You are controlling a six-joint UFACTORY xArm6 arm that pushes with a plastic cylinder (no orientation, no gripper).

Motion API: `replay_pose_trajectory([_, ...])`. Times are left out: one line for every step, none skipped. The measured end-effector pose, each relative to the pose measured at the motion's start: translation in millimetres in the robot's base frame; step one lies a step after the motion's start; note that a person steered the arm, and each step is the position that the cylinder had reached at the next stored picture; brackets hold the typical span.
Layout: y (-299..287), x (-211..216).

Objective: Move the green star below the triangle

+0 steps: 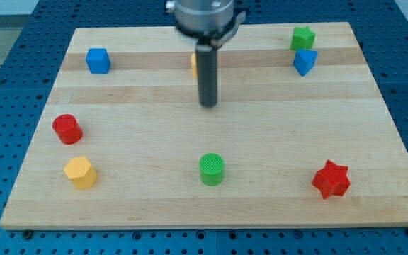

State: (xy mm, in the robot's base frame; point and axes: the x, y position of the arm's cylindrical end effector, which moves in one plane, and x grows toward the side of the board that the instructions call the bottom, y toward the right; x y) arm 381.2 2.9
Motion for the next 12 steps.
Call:
replay_pose_trajectory([50,-33])
replay_pose_trajectory([84,-71])
replay_pose_trajectory([103,-103])
replay_pose_trajectory([85,-136])
replay_pose_trajectory([131,-167])
replay_pose_trajectory([179,-176])
replay_pose_trajectory([168,-170])
replay_pose_trajectory([180,-148])
replay_pose_trajectory([179,-121])
replay_pose_trajectory([189,-93])
replay_pose_trajectory([192,-62])
replay_pose_trajectory([194,-24])
